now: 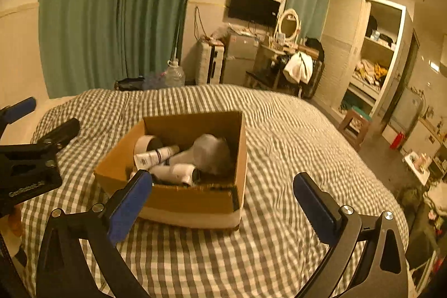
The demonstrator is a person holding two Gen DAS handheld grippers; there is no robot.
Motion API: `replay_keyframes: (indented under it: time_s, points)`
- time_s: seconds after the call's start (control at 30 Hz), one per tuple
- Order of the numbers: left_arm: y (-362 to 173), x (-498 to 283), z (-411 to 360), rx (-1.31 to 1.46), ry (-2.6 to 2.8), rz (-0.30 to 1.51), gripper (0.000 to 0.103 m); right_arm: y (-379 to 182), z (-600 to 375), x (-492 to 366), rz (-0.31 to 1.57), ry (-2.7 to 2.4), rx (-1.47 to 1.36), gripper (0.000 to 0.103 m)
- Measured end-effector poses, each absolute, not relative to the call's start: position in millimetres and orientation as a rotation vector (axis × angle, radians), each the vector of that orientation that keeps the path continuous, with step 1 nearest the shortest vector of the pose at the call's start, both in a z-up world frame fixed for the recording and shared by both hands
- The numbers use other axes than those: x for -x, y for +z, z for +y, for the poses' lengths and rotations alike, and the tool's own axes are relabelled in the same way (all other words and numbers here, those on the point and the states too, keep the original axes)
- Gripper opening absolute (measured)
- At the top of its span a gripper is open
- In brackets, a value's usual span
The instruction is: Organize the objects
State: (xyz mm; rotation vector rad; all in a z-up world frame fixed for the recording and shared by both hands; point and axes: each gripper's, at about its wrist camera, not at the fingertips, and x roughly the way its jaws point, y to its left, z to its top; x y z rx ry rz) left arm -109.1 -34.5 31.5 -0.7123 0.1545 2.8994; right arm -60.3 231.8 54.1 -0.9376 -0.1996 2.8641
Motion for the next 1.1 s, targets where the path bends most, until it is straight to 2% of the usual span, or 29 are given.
replay_keyframes:
  time_s: [0.17,1.1]
  points:
    - [26,104,-40,0.724,2.885,0.107,0.103,46,226,56,-0.217,2.853,0.958,0.101]
    - [6,102,-31,0.835,2.878,0.16,0.103,47,228,50,-0.177,2.828,0.92,0.101]
